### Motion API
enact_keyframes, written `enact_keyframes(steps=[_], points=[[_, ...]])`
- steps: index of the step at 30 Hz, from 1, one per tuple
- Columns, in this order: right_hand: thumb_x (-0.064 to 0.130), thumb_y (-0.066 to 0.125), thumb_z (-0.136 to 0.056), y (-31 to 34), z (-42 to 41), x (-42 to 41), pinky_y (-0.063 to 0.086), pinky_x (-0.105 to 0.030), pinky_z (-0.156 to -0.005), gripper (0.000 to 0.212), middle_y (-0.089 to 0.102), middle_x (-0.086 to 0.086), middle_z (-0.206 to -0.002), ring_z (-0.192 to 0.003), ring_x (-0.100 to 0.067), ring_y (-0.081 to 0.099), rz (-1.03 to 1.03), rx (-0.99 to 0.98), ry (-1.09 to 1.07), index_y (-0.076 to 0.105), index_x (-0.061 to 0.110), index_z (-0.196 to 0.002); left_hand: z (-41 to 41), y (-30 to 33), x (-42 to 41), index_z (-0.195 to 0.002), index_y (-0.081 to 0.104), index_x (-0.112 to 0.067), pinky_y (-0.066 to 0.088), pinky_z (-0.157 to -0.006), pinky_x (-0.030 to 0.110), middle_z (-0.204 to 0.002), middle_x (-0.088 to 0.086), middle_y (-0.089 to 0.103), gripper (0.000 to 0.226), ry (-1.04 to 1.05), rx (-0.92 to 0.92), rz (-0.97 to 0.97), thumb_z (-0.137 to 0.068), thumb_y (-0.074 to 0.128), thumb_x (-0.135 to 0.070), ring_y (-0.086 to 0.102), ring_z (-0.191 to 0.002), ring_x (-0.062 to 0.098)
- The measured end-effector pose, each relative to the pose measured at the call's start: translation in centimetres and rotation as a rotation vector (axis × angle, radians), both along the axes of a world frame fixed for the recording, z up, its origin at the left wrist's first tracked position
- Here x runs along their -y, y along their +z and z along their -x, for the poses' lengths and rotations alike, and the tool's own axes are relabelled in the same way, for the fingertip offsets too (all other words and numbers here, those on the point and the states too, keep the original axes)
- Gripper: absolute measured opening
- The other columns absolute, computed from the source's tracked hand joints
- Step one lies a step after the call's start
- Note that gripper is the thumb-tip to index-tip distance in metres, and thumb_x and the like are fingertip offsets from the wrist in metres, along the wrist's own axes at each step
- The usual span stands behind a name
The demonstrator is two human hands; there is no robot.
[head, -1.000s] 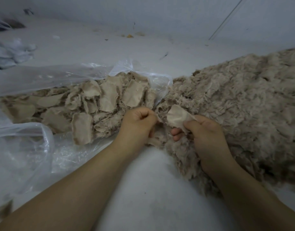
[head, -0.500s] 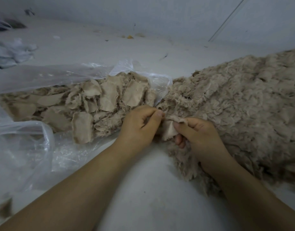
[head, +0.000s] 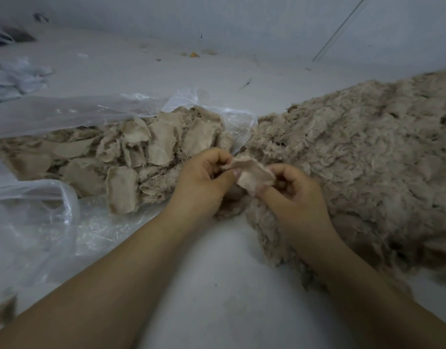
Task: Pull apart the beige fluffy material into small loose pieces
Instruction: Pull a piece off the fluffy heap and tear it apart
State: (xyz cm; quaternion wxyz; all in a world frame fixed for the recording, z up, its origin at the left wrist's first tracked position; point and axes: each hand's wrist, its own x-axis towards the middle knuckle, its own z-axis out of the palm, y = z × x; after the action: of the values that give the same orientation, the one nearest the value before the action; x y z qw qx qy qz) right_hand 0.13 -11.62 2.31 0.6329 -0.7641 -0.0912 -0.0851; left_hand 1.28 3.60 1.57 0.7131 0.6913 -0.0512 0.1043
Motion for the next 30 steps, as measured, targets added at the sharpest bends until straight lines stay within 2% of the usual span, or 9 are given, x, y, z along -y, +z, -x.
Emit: enact_keyframes(steps=[3,6,9,12,15,21,24,28,30], points=[[0.016,0.066,-0.079,1.0,0.8,-0.4,0.041,-0.022,-0.048,0.010,0.056,-0.002,-0.066,-0.056,-0.013,0.047,-0.339,-0.124,0.045,0.065,0.021,-0.071,0.1,0.3,-0.2,-0.086,0.063,0.002,0.045,-0.045,0.016,-0.059,0.000,0.066,0.018,-0.027,-0.075,0.062,-0.089,0.052,0.016,0.059,-0.048,0.009],[0.022,0.054,-0.080,0.9,1.7,-1.6,0.034,-0.015,-0.038,0.018,0.054,-0.003,-0.064,-0.049,-0.008,0.045,-0.949,-0.875,0.463,0.063,0.011,-0.070,0.3,0.4,-0.3,-0.075,0.069,-0.002,0.040,-0.044,0.018,-0.054,0.004,0.062,0.022,-0.025,-0.159,0.059,-0.083,0.054,0.011,0.053,-0.044,0.012],[0.027,0.042,-0.084,-0.9,1.5,-1.3,0.028,-0.013,-0.050,0.023,0.051,0.000,-0.075,-0.060,-0.006,0.044,-0.907,-1.177,0.646,0.058,0.010,-0.081,0.4,0.6,-0.6,-0.068,0.069,0.001,0.030,-0.042,0.017,-0.047,0.013,0.052,0.022,-0.038,-0.229,0.008,-0.078,0.051,0.008,0.042,-0.035,0.016],[0.021,0.055,-0.075,-0.6,-0.3,0.5,0.023,-0.012,-0.051,0.008,0.047,0.004,-0.073,-0.057,-0.004,0.043,-0.900,-1.112,0.616,0.053,0.014,-0.079,0.3,0.7,-0.9,-0.064,0.062,0.006,0.021,-0.036,0.012,-0.039,0.005,0.041,0.019,-0.050,-0.258,-0.042,-0.079,0.050,0.007,0.027,-0.029,0.009],[0.005,0.080,-0.059,-0.9,-1.0,1.5,0.026,-0.010,-0.039,0.033,0.045,0.001,-0.065,-0.046,-0.003,0.039,-0.875,-0.974,0.572,0.051,0.013,-0.073,0.1,0.5,-1.1,-0.054,0.052,-0.005,0.021,-0.036,0.013,-0.038,0.003,0.038,0.032,-0.062,-0.249,-0.020,-0.086,0.057,0.000,0.028,-0.029,0.009],[0.024,0.073,-0.079,-2.0,-0.1,-0.3,0.028,-0.017,-0.039,0.032,0.054,-0.011,-0.074,-0.049,-0.006,0.033,-0.344,-0.385,0.401,0.058,0.012,-0.104,0.1,-0.1,-1.3,-0.065,0.067,0.000,0.032,-0.035,0.016,-0.040,0.007,0.049,0.037,-0.176,-0.219,-0.031,-0.093,0.064,-0.025,0.042,-0.029,0.013],[0.027,0.060,-0.094,-2.0,-0.2,-0.6,0.031,-0.017,-0.039,0.014,0.057,-0.002,-0.067,-0.050,-0.005,0.039,-0.344,-0.375,0.349,0.070,0.017,-0.095,0.1,-0.4,-1.1,-0.052,0.064,-0.014,0.031,-0.034,0.015,-0.038,0.007,0.049,0.043,-0.176,-0.210,-0.125,-0.091,0.066,-0.032,0.041,-0.028,0.013],[0.018,0.050,-0.100,-2.2,-0.2,-0.6,0.039,-0.018,-0.040,0.031,0.065,-0.005,-0.069,-0.046,-0.008,0.047,-0.486,-0.466,0.317,0.077,0.019,-0.085,-0.3,-0.7,-1.0,-0.069,0.057,0.008,0.025,-0.037,0.019,-0.037,0.006,0.042,0.048,-0.110,-0.220,-0.003,-0.092,0.064,-0.033,0.032,-0.031,0.014],[0.017,0.050,-0.101,-2.2,-0.2,-0.8,0.039,-0.018,-0.039,0.030,0.064,-0.004,-0.064,-0.045,-0.009,0.046,-0.512,-0.475,0.289,0.075,0.016,-0.085,-0.5,-0.6,-0.9,-0.066,0.055,0.000,0.023,-0.036,0.017,-0.035,0.004,0.040,0.044,-0.031,-0.205,0.042,-0.096,0.058,-0.032,0.028,-0.030,0.013]])
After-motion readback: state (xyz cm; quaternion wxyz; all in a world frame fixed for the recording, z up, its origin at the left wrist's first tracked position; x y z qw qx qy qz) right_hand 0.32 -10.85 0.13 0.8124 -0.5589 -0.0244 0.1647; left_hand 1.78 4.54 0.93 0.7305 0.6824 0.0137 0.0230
